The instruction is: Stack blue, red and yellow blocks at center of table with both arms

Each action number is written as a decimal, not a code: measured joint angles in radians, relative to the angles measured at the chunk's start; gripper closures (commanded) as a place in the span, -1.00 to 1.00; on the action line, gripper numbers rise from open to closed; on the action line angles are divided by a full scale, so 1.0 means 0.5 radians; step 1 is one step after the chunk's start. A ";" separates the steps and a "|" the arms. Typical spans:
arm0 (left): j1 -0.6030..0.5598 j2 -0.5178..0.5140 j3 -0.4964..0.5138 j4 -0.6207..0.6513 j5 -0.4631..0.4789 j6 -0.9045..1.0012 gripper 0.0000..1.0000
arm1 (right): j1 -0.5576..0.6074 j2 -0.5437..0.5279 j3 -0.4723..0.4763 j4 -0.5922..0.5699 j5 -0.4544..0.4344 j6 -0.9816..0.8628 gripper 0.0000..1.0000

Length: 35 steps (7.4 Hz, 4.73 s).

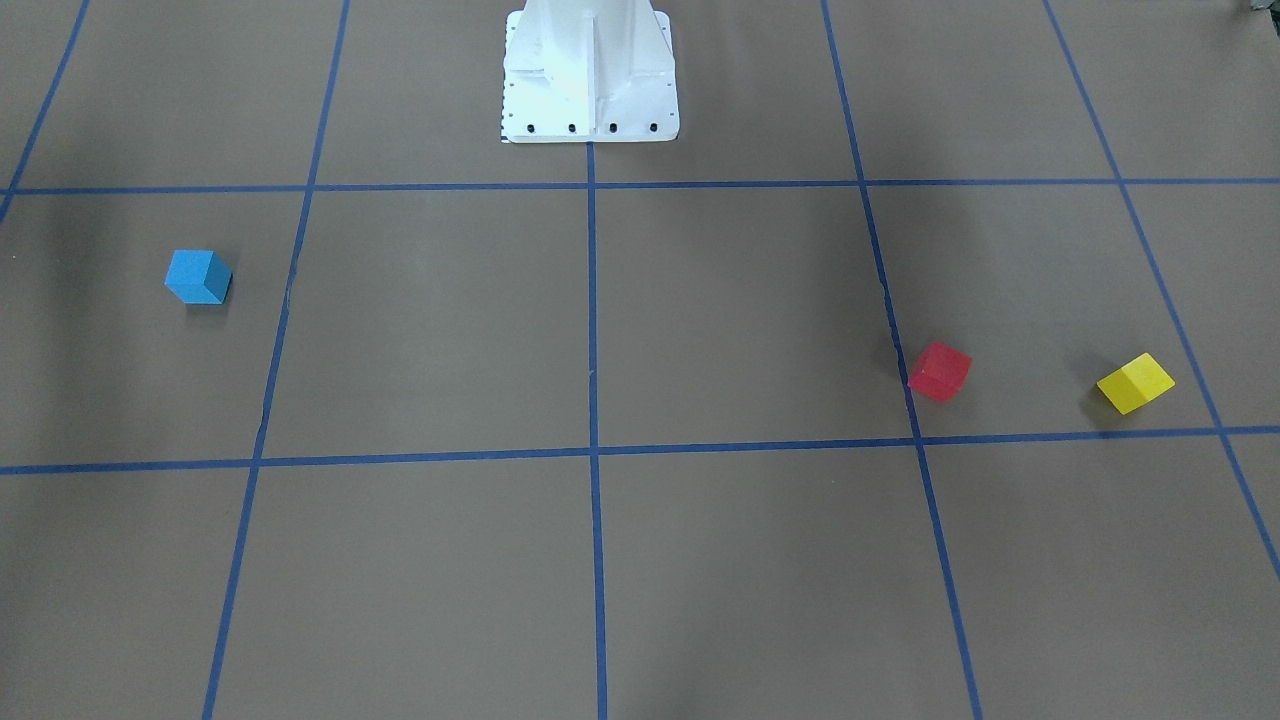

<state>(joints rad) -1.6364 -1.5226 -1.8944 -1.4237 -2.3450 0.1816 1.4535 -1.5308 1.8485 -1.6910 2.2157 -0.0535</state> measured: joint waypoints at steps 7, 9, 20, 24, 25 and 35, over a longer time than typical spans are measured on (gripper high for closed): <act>0.016 -0.117 0.091 -0.573 -0.012 -0.013 -1.00 | -0.623 -0.441 0.118 1.369 -0.070 1.460 -0.99; 0.016 -0.118 0.091 -0.581 -0.013 -0.011 -1.00 | -1.115 -0.649 0.292 1.573 -0.520 1.993 -0.99; 0.015 -0.115 0.072 -0.583 -0.013 -0.007 -1.00 | -1.849 -0.657 0.159 1.614 -1.137 2.349 1.00; 0.015 -0.115 0.077 -0.583 -0.013 -0.007 -1.00 | -1.792 -0.441 0.181 1.544 -1.022 2.312 1.00; 0.015 -0.115 0.082 -0.583 -0.013 -0.007 -1.00 | -1.764 -0.238 0.145 1.415 -1.009 2.302 1.00; 0.015 -0.115 0.143 -0.576 -0.014 -0.010 -1.00 | -1.994 1.754 -1.013 0.454 -1.169 2.753 -0.02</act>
<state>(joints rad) -1.6291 -1.5800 -1.8228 -1.7119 -2.3520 0.1764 0.4568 -0.6538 1.3420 -1.4638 1.6310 1.3228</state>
